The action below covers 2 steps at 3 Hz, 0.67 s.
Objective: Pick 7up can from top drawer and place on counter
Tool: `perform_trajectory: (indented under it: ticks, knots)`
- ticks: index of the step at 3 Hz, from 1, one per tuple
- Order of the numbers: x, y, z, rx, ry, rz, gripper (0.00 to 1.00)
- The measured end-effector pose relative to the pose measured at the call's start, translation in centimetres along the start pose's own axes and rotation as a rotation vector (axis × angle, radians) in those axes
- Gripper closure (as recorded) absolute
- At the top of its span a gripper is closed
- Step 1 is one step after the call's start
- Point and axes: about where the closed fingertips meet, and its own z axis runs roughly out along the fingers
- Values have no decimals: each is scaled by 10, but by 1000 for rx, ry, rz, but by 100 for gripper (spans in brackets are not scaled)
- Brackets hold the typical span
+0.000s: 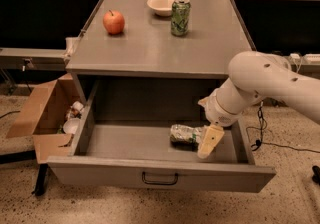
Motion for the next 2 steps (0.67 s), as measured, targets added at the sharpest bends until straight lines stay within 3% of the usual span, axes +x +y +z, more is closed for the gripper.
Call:
perform_trajectory:
  ticks: [2]
  knots:
    - [0, -18, 46, -18, 8, -3, 0]
